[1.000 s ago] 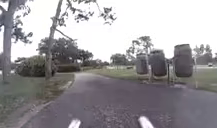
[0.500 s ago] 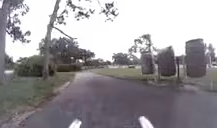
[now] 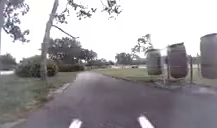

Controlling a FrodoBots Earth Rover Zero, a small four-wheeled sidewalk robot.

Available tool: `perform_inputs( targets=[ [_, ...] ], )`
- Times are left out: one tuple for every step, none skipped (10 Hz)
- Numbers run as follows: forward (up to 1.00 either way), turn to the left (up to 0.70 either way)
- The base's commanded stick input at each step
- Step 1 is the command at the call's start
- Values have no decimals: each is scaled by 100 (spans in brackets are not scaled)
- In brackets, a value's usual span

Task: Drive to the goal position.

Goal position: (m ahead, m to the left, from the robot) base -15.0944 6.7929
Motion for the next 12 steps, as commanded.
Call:
perform_inputs(
  targets=[
    [0,3],
    [0,17],
    [0,50],
    [0,70],
    [0,70],
    [0,70],
    [0,70],
    [0,70],
    [0,70],
    [0,70],
    [0,70],
    [0,70]
  ],
)
